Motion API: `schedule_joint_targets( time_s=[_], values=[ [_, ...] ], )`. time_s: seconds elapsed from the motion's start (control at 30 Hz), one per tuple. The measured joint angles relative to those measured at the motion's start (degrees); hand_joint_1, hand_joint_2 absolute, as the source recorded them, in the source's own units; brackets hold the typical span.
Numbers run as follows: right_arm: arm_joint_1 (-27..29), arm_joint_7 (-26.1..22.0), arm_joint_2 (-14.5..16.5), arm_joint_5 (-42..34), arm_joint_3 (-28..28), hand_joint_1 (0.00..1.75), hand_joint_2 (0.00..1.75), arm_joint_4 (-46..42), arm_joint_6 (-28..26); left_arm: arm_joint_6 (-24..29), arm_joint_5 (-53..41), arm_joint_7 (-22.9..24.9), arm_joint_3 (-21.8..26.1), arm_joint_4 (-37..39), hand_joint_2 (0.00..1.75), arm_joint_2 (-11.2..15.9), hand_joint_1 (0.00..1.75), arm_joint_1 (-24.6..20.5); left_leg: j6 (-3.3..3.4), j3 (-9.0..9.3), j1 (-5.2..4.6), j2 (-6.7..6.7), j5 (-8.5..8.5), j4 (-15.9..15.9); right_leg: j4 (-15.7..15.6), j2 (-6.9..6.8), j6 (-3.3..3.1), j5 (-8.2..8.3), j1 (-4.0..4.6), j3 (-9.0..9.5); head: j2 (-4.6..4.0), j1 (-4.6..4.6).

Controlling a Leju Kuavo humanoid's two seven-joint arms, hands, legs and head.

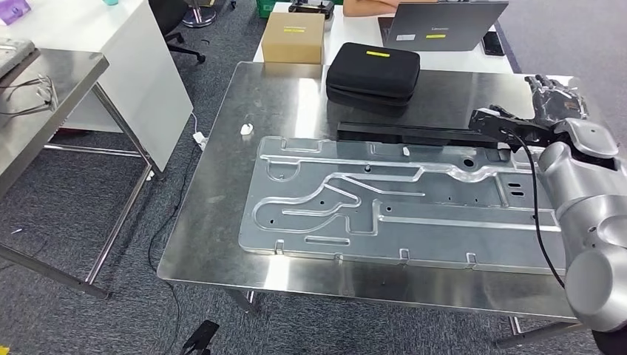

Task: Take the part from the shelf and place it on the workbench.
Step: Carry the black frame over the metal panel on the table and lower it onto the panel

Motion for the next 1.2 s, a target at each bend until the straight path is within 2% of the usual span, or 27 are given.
schedule_joint_targets(
  time_s=[0.03, 0.1, 0.13, 0.17, 0.2, 0.23, 0.3, 0.33, 0.37, 0.47, 0.5, 0.53, 0.6, 0.63, 0.67, 0.7, 0.73, 0.77, 0.8, 0.87, 0.9, 0.97, 1.0, 1.07, 1.13, 1.17, 1.2],
  values=[
    [0.1, 0.0, 0.0, 0.0, 0.0, 0.00, 0.00, 0.0, -0.1, 0.0, 0.0, 0.0, 0.1, 0.0, 0.00, 0.0, 0.00, 0.0, -0.16, -0.97, 0.04, 0.04, -1.86, 2.4, -0.1, -0.08, -0.44, 0.24, -0.07, -0.19, 0.00, -0.01],
    [0.6, 0.0, 0.0, -0.1, 0.0, 0.00, 0.00, 0.1, -0.5, 0.1, 0.0, 0.1, 0.2, 0.0, 0.00, 0.0, 0.00, 0.0, -0.31, -3.76, 0.06, 0.08, -6.16, 9.9, -0.2, -0.18, -1.06, 0.65, 0.20, -0.80, 0.00, -0.03],
    [0.9, 0.0, 0.0, -0.1, 0.0, 0.00, 0.00, 0.1, -0.6, 0.1, 0.0, 0.1, 0.2, 0.0, 0.00, 0.0, 0.00, 0.0, -0.31, -4.79, 0.05, 0.08, -7.49, 13.1, -0.1, -0.21, -1.24, 0.88, 0.39, -1.14, 0.00, -0.02],
    [1.3, 0.0, 0.0, -0.1, 0.0, 0.00, 0.00, 0.2, -0.6, 0.1, 0.0, 0.1, 0.3, 0.0, 0.00, 0.0, 0.00, 0.0, -0.23, -4.95, 0.03, 0.08, -7.86, 14.4, -0.1, -0.22, -1.34, 1.13, 0.57, -1.47, 0.00, -0.02],
    [1.6, 0.0, 0.0, -0.1, 0.0, 0.00, 0.00, 0.2, -0.7, 0.1, 0.0, 0.1, 0.3, 0.0, 0.00, 0.0, 0.00, 0.1, -0.03, -4.04, -0.01, 0.08, -7.24, 13.6, -0.1, -0.21, -1.35, 1.40, 0.73, -1.78, 0.00, -0.02],
    [1.8, 0.0, 0.0, -0.1, 0.0, 0.00, 0.00, 0.3, -0.7, 0.1, 0.0, 0.1, 0.3, 0.0, 0.00, 0.1, 0.00, 0.0, 0.29, -2.04, -0.09, 0.08, -5.89, 10.6, 0.0, -0.18, -1.31, 1.67, 0.86, -2.06, 0.00, -0.02],
    [2.0, 0.0, 0.0, -0.2, 0.0, 0.00, 0.00, 0.3, -0.8, 0.1, 0.0, 0.1, 0.3, 0.0, 0.00, 0.2, 0.00, -0.1, 1.07, 2.69, -0.40, 0.10, -3.53, 2.7, 0.1, -0.16, -1.01, 2.23, 1.07, -2.52, 0.00, -0.02],
    [2.0, 0.0, 0.0, -0.2, 0.0, 0.00, 0.00, 0.3, -0.9, 0.1, 0.0, 0.1, 0.3, 0.0, 0.00, 0.3, 0.00, -0.2, 1.33, 4.16, -0.55, 0.12, -2.87, 0.0, 0.1, -0.15, -0.74, 2.55, 1.13, -2.69, 0.00, -0.01],
    [2.0, 0.0, 0.0, -0.2, 0.0, 0.00, 0.00, 0.3, -0.9, 0.1, 0.0, 0.1, 0.3, 0.0, 0.00, 0.4, 0.00, -0.2, 1.53, 4.72, -0.69, 0.13, -2.66, -1.4, 0.1, -0.17, -0.41, 2.85, 1.13, -2.80, 0.00, 0.02],
    [2.4, 0.1, 0.0, -0.3, 0.0, 0.00, 0.00, 0.3, -1.1, 0.1, 0.0, 0.1, 0.3, 0.0, 0.00, 0.3, 0.00, -0.2, 2.21, 4.41, -0.68, 0.21, -1.44, -2.2, -0.4, -0.15, 0.65, 3.63, 0.97, -2.92, 0.00, 0.05],
    [2.5, 0.1, 0.0, -0.3, 0.0, 0.00, 0.00, 0.3, -1.2, 0.1, -0.1, 0.1, 0.3, 0.0, 0.00, 0.3, 0.00, -0.2, 2.48, 4.33, -0.58, 0.28, -0.76, -2.7, 0.0, -0.08, 0.97, 2.92, 0.91, -3.20, 0.00, 0.09],
    [2.5, 0.1, 0.0, -0.3, 0.0, 0.00, 0.00, 0.3, -1.3, 0.1, -0.1, 0.1, 0.3, 0.0, 0.00, 0.3, 0.00, -0.2, 2.72, 4.16, -0.43, 0.37, -0.08, -3.1, 1.6, -0.02, 1.25, 1.34, 0.87, -3.82, 0.00, 0.13],
    [2.6, 0.1, -0.1, -0.4, 0.0, 0.00, 0.00, 0.5, -1.5, 0.1, -0.1, 0.0, 0.3, 0.0, 0.00, 0.3, 0.00, -0.2, 2.98, 3.40, -0.37, 0.44, 0.81, -3.4, 7.7, 0.05, 1.69, -3.43, 0.67, -5.84, 0.00, 0.19],
    [2.8, 0.2, -0.1, -0.4, 0.0, 0.00, 0.00, 0.6, -1.6, 0.1, -0.1, 0.0, 0.3, 0.0, 0.00, 0.3, 0.00, -0.2, 3.05, 2.97, -0.36, 0.46, 1.10, -3.4, 11.0, 0.05, 1.87, -5.20, 0.59, -6.71, 0.00, 0.18],
    [3.1, 0.2, -0.1, -0.4, 0.0, 0.00, 0.00, 0.7, -1.6, 0.1, -0.1, -0.1, 0.3, 0.0, 0.00, 0.3, 0.00, -0.2, 3.04, 2.58, -0.35, 0.45, 1.34, -3.4, 13.1, 0.05, 2.01, -5.95, 0.49, -6.94, 0.00, 0.19],
    [3.5, 0.2, -0.1, -0.4, 0.0, 0.00, 0.00, 0.7, -1.7, 0.1, -0.1, -0.1, 0.3, 0.0, 0.00, 0.3, 0.00, -0.1, 2.96, 2.26, -0.32, 0.45, 1.54, -3.3, 13.3, 0.04, 2.11, -5.65, 0.37, -6.22, 0.00, 0.18],
    [3.8, 0.3, -0.1, -0.5, 0.0, 0.00, 0.00, 0.8, -1.7, 0.0, -0.2, -0.2, 0.3, 0.0, 0.00, 0.2, 0.00, -0.1, 2.86, 1.98, -0.29, 0.44, 1.69, -3.1, 11.5, 0.02, 2.16, -4.58, 0.24, -4.51, 0.00, 0.19],
    [3.9, 0.3, -0.1, -0.5, 0.0, 0.00, 0.00, 0.8, -1.7, 0.0, -0.2, -0.2, 0.3, 0.0, 0.00, 0.2, 0.00, -0.1, 2.74, 1.73, -0.26, 0.44, 1.75, -2.9, 8.1, -0.03, 2.16, -3.34, 0.13, -2.11, 0.00, 0.19],
    [4.0, 0.3, -0.1, -0.6, 0.0, 0.00, 0.00, 0.8, -1.8, 0.0, -0.2, -0.2, 0.3, 0.0, 0.00, 0.2, 0.00, -0.1, 2.53, 1.43, -0.29, 0.43, 1.77, -2.6, 4.6, -0.05, 2.04, -2.61, 0.16, 0.24, 0.00, 0.19],
    [4.0, 0.3, -0.1, -0.8, 0.0, 0.00, 0.00, 0.8, -2.0, 0.0, -0.1, -0.2, 0.3, 0.0, 0.00, 0.2, 0.00, -0.2, 1.98, 1.05, -0.39, 0.43, 1.82, -2.2, 0.4, -0.01, 1.48, -2.28, 0.49, 2.73, 0.00, 0.18],
    [4.1, 0.3, 0.0, -0.8, 0.0, 0.00, 0.00, 0.8, -2.1, 0.0, -0.1, -0.2, 0.4, 0.0, 0.00, 0.2, 0.00, -0.2, 1.66, 0.93, -0.43, 0.43, 1.91, -2.1, -0.1, 0.06, 1.11, -2.49, 0.68, 2.85, 0.00, 0.17],
    [4.3, 0.4, 0.0, -0.9, 0.0, 0.00, 0.00, 0.8, -2.2, 0.0, -0.1, -0.2, 0.4, 0.0, 0.00, 0.2, 0.00, -0.1, 1.07, 0.73, -0.48, 0.39, 1.84, -1.9, -0.4, 0.09, 0.31, -2.28, 0.53, 2.67, 0.00, 0.16],
    [4.4, 0.4, 0.0, -0.9, 0.0, 0.00, 0.00, 0.8, -2.3, 0.0, -0.1, -0.2, 0.4, 0.0, 0.00, 0.2, 0.00, -0.1, 0.77, 0.34, -0.46, 0.36, 1.16, -1.1, -0.5, 0.05, -0.11, -2.07, 0.39, 2.59, 0.00, 0.15],
    [4.5, 0.4, 0.1, -1.0, 0.0, 0.00, 0.00, 0.8, -2.4, 0.0, -0.1, -0.2, 0.5, 0.0, 0.00, 0.2, 0.00, -0.1, 0.30, -1.75, -0.34, 0.28, -2.15, 3.7, -0.7, -0.08, -0.90, -1.73, 0.27, 2.40, 0.00, 0.13],
    [4.8, 0.3, 0.2, -1.0, 0.0, 0.00, 0.00, 0.8, -2.6, 0.0, -0.1, -0.1, 0.6, 0.0, 0.00, 0.2, 0.00, 0.0, 0.02, -4.91, -0.25, 0.27, -5.89, 11.4, -0.7, -0.11, -1.30, -1.56, 0.41, 2.07, 0.00, 0.13],
    [5.0, 0.3, 0.3, -1.0, 0.0, 0.00, 0.00, 0.8, -2.6, 0.0, -0.1, -0.1, 0.6, 0.0, 0.00, 0.2, 0.00, 0.1, -0.05, -5.89, -0.21, 0.27, -6.61, 14.0, -0.7, -0.11, -1.37, -1.50, 0.48, 1.95, 0.00, 0.13],
    [5.2, 0.3, 0.4, -1.0, 0.0, 0.00, 0.00, 0.8, -2.6, 0.0, -0.1, -0.1, 0.6, 0.0, 0.00, 0.2, 0.00, 0.1, -0.05, -5.87, -0.19, 0.27, -6.16, 14.5, -0.6, -0.10, -1.39, -1.46, 0.54, 1.87, 0.00, 0.13]
  ],
)
